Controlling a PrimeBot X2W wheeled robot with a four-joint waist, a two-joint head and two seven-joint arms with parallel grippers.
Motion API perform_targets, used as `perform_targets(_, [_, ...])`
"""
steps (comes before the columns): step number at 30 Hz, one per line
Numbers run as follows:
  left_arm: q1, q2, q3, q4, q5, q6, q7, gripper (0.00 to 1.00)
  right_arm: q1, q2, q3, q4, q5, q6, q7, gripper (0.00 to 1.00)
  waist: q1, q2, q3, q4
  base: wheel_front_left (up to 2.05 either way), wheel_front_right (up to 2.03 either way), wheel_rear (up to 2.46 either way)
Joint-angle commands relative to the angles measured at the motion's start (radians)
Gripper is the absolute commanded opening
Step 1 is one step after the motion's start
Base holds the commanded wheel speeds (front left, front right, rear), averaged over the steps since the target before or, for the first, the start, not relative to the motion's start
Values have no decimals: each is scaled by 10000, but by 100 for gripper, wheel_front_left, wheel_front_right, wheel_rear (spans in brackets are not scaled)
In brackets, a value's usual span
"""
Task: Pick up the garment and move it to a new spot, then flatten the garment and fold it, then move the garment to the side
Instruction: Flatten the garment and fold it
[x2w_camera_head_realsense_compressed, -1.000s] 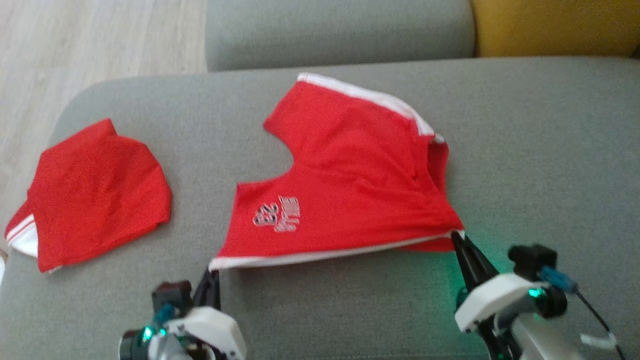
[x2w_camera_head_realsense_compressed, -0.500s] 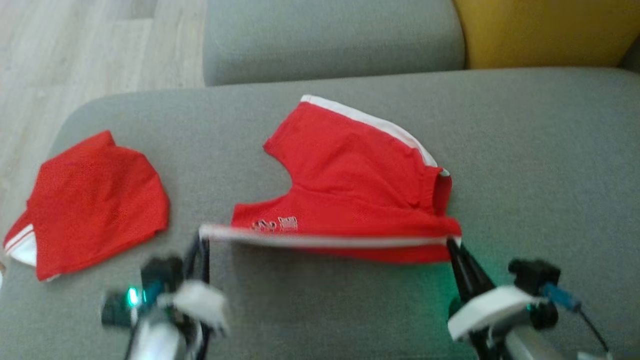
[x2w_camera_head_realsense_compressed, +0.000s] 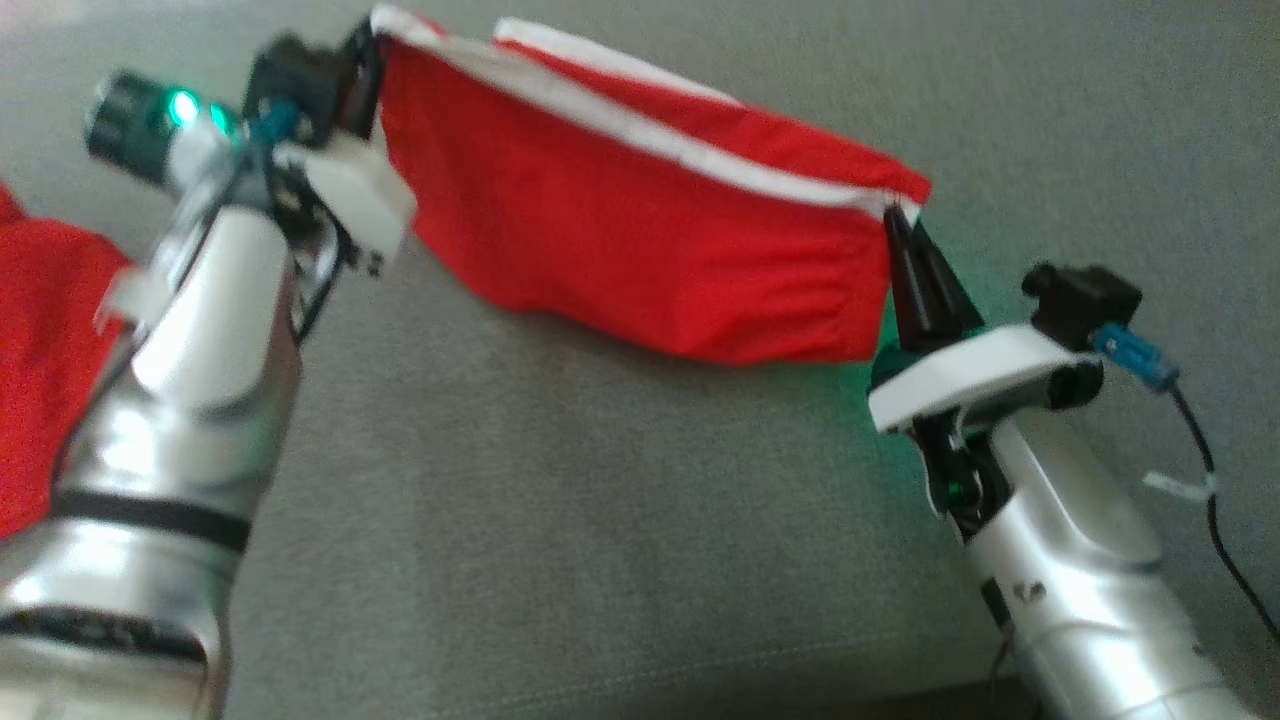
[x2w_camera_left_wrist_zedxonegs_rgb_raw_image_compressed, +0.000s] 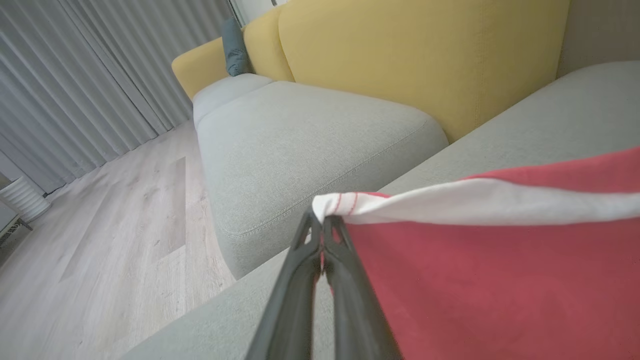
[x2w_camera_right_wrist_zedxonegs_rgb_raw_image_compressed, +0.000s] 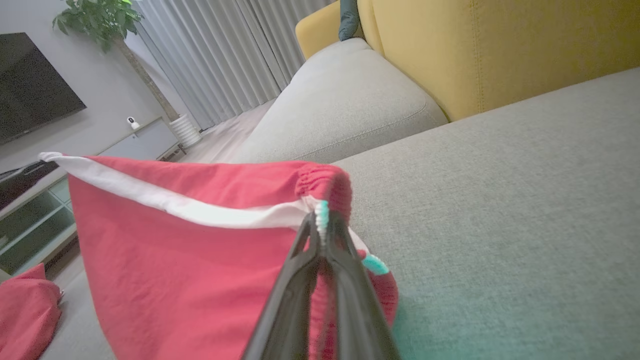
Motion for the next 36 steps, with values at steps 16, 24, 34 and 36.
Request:
perform_targets(16, [-3240,530,-452,2769,262,248,-379,0,-1392,286,849,-535,1252,63,-94,0,-2,0,2375,-1657,0,0,0])
perform_targets(24, [-3563,329,-514,3725,262,999,-607,100,-1383,287,726,-1070,747,63,-95,100,-2,0,2490,-1718,0,0,0])
perform_targets(34, [-1881,-441,426,3860,-1108,1606,-896,100,-251,288,-800,-1490,-636,63,-95,100,-2,0,1633,-1401,0,0,0])
perform_targets(36, [-1467,-565,544,3768,-1340,1502,-899,100,18,288,-1159,-1498,-925,63,-95,100,-2,0,1537,-1344,0,0,0])
